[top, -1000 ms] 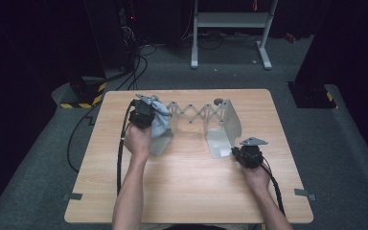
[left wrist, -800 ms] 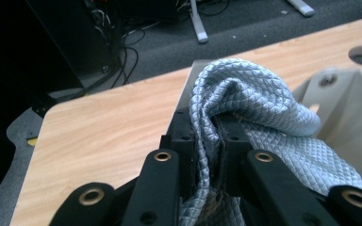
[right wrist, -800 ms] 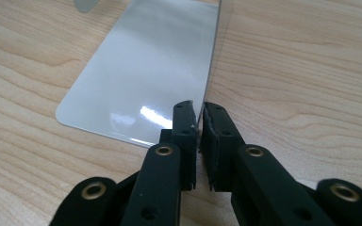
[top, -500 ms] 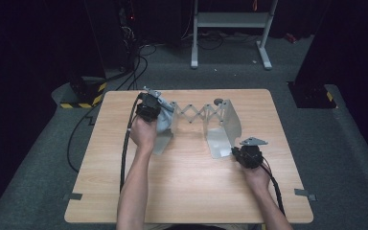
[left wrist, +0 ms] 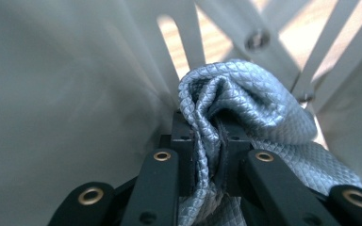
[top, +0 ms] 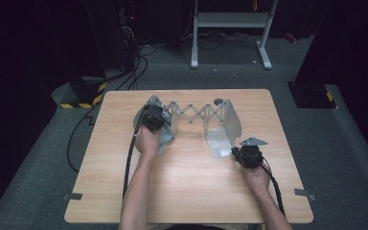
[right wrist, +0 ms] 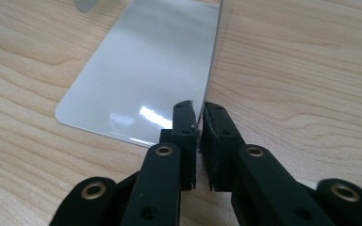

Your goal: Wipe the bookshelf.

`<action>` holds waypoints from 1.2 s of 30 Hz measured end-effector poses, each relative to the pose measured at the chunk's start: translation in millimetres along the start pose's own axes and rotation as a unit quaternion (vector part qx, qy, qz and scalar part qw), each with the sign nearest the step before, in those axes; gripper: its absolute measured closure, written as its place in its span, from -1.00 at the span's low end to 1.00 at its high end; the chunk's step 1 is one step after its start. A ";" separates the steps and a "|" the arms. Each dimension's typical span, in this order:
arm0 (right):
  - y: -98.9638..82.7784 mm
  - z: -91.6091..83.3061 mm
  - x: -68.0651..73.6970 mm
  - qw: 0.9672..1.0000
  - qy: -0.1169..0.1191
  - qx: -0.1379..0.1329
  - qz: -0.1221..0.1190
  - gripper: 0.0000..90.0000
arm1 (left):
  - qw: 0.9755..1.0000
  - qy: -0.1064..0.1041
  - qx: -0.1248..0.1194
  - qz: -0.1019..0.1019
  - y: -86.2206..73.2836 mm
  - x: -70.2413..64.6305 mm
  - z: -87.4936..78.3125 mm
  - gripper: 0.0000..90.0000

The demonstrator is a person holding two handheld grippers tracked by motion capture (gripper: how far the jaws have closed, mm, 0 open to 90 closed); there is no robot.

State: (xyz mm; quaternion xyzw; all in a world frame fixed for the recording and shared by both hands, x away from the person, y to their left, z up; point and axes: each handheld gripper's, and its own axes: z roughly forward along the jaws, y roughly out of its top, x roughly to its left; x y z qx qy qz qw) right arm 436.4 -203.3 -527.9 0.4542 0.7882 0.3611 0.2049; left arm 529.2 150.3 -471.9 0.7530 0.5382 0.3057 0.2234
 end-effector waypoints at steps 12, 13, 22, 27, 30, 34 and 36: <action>0.0 -0.1 0.1 1.000 0.000 0.000 0.001 0.87 | 0.999 -0.009 0.028 0.016 -21.9 -9.0 14.4 0.77; 0.0 -0.1 0.2 1.000 0.000 0.000 0.001 0.87 | 1.000 -0.014 0.024 0.012 -25.7 -8.4 12.3 0.77; -0.1 -0.1 -0.2 1.000 0.000 0.000 0.000 0.87 | 0.999 -0.027 0.010 0.015 -54.0 -3.6 -11.2 0.77; 0.0 -0.1 -1.0 1.000 0.003 0.000 0.002 0.87 | 0.999 -0.041 0.001 0.002 -72.6 5.4 -28.3 0.77; 0.0 -0.1 -1.2 1.000 0.004 0.000 0.003 0.86 | 0.999 -0.041 -0.008 -0.009 -86.6 12.6 -38.0 0.76; 0.0 -0.1 -1.3 1.000 0.004 0.000 0.003 0.86 | 0.999 -0.043 -0.015 -0.025 -103.4 23.8 -50.7 0.76; -0.1 0.0 -1.6 1.000 0.005 0.000 0.004 0.86 | 0.999 -0.040 -0.016 -0.029 -110.0 29.4 -57.4 0.76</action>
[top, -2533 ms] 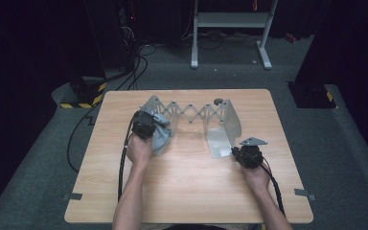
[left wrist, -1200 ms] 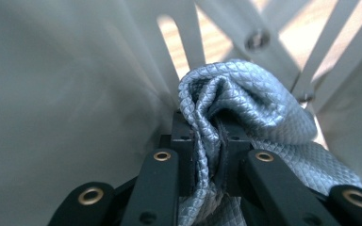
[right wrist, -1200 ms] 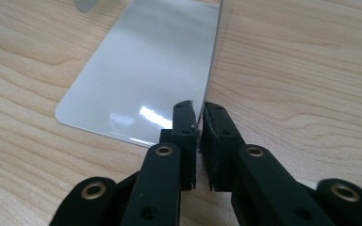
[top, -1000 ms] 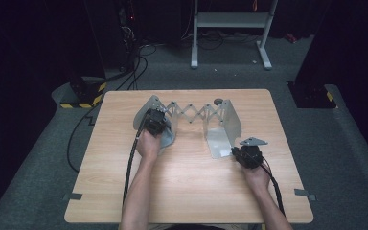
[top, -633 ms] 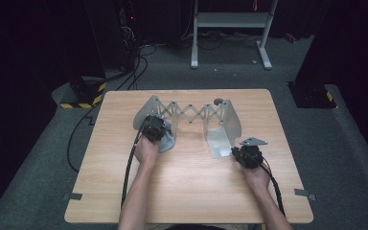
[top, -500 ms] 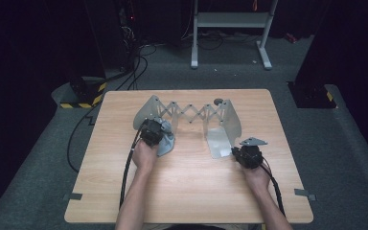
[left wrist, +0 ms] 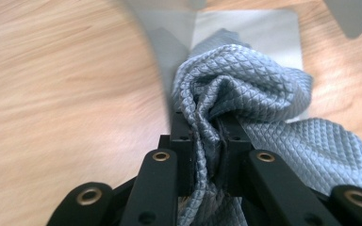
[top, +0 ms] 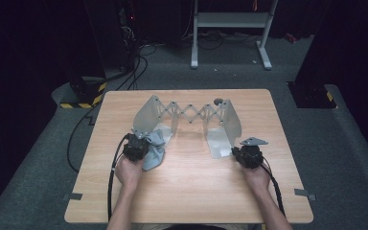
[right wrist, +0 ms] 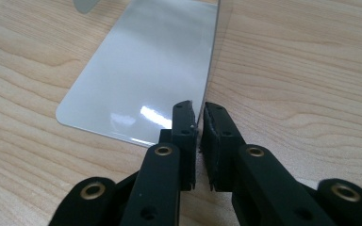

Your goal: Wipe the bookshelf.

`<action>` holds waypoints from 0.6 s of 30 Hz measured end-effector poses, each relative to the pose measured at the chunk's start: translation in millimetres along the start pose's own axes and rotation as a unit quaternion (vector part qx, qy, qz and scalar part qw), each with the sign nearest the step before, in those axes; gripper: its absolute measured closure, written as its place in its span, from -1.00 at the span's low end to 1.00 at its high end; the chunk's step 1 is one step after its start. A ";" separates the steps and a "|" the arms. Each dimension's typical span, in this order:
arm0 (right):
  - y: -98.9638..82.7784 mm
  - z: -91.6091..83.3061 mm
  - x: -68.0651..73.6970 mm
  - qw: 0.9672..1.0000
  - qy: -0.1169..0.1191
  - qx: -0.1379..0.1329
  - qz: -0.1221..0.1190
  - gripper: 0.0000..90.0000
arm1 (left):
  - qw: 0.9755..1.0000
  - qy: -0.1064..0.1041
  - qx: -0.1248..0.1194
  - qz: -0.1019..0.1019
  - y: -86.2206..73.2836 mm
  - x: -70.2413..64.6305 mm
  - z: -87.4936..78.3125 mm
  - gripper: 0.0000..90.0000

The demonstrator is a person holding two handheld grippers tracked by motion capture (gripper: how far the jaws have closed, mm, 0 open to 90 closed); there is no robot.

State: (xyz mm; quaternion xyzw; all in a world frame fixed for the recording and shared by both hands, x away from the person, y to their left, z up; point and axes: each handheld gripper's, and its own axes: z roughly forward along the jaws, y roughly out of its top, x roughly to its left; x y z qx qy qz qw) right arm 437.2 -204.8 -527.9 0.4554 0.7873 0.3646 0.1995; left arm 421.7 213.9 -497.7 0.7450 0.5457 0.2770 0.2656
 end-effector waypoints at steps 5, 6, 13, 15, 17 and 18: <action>0.0 -0.1 -0.1 1.000 0.001 0.001 0.000 0.86 | 1.000 0.013 -0.005 -0.011 -9.9 14.9 -17.7 0.76; 0.0 -0.1 0.0 1.000 0.001 0.001 0.000 0.86 | 1.000 0.014 -0.005 -0.017 -11.4 19.5 -20.8 0.76; -0.1 -0.2 0.2 1.000 0.000 0.002 -0.003 0.86 | 0.998 0.025 -0.002 -0.053 -13.1 43.8 -24.4 0.75; 0.0 -0.1 0.2 1.000 -0.001 0.001 -0.005 0.86 | 0.997 0.022 0.001 -0.068 -10.5 50.2 -20.6 0.75; 0.0 -0.1 0.5 1.000 -0.001 0.001 -0.004 0.86 | 0.997 0.018 0.005 -0.077 -5.6 53.3 -13.4 0.74; 0.0 -0.1 0.4 1.000 -0.001 0.001 -0.004 0.86 | 0.997 0.016 0.010 -0.076 -3.1 53.9 -10.2 0.74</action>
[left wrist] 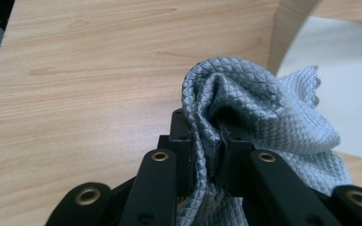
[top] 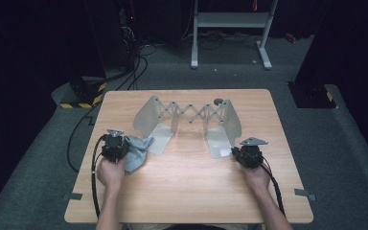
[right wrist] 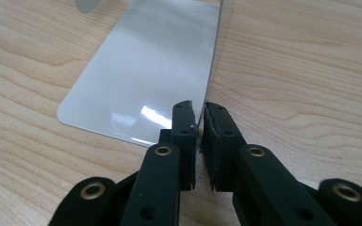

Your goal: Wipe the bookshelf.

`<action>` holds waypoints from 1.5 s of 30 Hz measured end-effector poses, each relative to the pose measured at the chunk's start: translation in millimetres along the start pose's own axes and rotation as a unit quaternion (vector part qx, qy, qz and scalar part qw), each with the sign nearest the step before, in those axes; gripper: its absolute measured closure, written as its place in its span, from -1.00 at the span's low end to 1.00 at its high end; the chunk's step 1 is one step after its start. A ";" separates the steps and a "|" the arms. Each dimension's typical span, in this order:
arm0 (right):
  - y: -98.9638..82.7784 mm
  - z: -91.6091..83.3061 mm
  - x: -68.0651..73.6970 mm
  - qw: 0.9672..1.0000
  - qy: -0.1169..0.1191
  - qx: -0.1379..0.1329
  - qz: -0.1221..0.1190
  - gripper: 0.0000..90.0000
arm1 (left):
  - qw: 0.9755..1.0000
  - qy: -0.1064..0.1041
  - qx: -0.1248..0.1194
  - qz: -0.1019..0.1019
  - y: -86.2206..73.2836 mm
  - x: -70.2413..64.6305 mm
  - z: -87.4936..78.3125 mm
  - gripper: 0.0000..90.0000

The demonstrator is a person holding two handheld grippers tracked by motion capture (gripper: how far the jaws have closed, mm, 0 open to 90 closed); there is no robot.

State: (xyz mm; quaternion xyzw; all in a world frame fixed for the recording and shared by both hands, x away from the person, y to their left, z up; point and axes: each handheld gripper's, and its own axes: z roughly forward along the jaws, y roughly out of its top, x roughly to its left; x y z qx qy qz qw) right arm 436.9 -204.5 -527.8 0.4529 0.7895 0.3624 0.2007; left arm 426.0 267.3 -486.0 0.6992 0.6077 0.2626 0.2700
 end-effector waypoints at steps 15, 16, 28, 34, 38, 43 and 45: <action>-0.1 -0.2 -0.7 1.000 0.004 0.000 0.004 0.86 | 0.997 -0.061 0.027 0.033 13.9 -23.2 22.2 0.73; -0.1 -0.2 -0.7 1.000 0.004 0.000 0.004 0.86 | 0.997 -0.069 0.028 0.038 14.0 -25.4 21.5 0.72; -0.1 -0.2 -0.3 1.000 0.003 0.000 0.003 0.86 | 0.994 -0.099 0.009 0.044 19.8 -33.7 14.0 0.73; -0.2 -0.3 -0.2 1.000 0.003 0.000 0.004 0.86 | 0.994 -0.092 -0.002 0.065 26.3 -36.3 4.0 0.74; -0.2 -0.3 -0.1 1.000 0.002 0.000 0.003 0.86 | 0.993 -0.090 -0.020 0.071 34.4 -38.8 -6.1 0.75; -0.2 -0.4 -0.2 1.000 0.003 0.000 0.004 0.86 | 0.992 -0.097 -0.038 0.074 40.1 -37.6 -19.3 0.77; -0.2 -0.4 -0.3 1.000 0.003 0.000 0.004 0.86 | 0.991 -0.101 -0.047 0.071 41.9 -35.4 -25.1 0.79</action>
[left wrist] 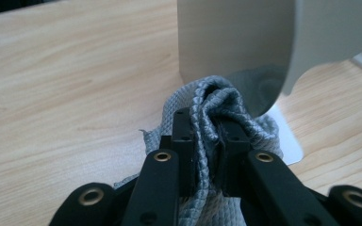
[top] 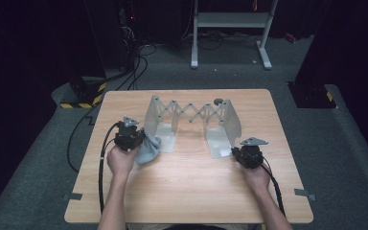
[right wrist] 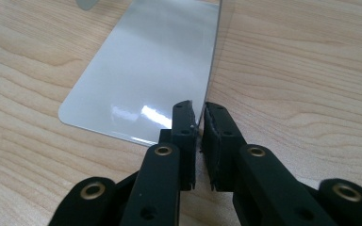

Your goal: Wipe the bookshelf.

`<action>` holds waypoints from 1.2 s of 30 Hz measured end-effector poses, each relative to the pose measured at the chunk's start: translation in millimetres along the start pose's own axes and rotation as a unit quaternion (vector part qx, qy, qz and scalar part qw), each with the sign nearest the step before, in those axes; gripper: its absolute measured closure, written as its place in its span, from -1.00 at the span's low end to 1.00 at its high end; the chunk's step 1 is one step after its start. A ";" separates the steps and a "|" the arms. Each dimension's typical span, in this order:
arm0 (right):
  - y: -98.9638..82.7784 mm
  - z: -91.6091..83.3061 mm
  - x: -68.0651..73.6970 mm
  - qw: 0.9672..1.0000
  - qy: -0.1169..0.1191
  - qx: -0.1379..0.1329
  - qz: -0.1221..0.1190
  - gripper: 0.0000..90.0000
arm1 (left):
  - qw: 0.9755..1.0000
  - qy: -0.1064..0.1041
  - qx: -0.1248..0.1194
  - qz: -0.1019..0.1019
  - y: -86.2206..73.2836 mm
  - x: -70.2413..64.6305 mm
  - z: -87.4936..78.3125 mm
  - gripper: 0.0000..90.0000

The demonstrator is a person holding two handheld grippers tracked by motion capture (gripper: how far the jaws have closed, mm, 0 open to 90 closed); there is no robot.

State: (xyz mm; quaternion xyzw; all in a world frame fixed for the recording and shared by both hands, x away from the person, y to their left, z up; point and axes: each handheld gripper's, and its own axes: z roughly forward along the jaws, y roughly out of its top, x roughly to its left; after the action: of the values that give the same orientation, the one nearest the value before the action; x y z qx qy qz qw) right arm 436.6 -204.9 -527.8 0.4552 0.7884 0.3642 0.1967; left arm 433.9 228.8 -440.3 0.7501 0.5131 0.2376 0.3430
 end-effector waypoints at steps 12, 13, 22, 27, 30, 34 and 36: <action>-0.1 0.0 -0.7 1.000 0.002 0.000 0.002 0.85 | 0.998 -0.008 -0.061 0.002 19.2 -4.3 -28.9 0.79; -0.1 0.0 -0.8 1.000 0.002 0.000 0.001 0.85 | 0.998 -0.009 -0.067 0.002 22.0 -5.1 -31.7 0.78; -0.2 -0.1 -0.7 1.000 0.003 0.000 0.001 0.85 | 0.996 -0.021 -0.090 0.002 33.8 -4.7 -38.5 0.77; -0.2 -0.1 -0.6 1.000 0.003 0.000 0.001 0.85 | 0.996 -0.026 -0.085 -0.010 30.4 0.1 -27.0 0.77; -0.2 -0.1 -0.4 1.000 0.002 0.000 0.000 0.85 | 0.996 -0.030 -0.079 -0.018 26.1 3.1 -20.2 0.76; -0.2 -0.1 0.0 1.000 0.001 0.000 -0.001 0.85 | 0.997 -0.034 -0.064 -0.022 20.6 5.6 -8.5 0.76; -0.2 -0.1 0.4 1.000 0.000 0.000 -0.001 0.85 | 0.998 -0.034 -0.053 -0.023 17.4 6.1 -0.9 0.76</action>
State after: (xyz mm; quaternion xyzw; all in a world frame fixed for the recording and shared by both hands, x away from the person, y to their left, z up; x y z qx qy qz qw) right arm 436.3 -204.7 -527.8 0.4546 0.7884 0.3643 0.1973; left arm 446.0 230.6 -426.5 0.7263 0.5052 0.2307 0.4049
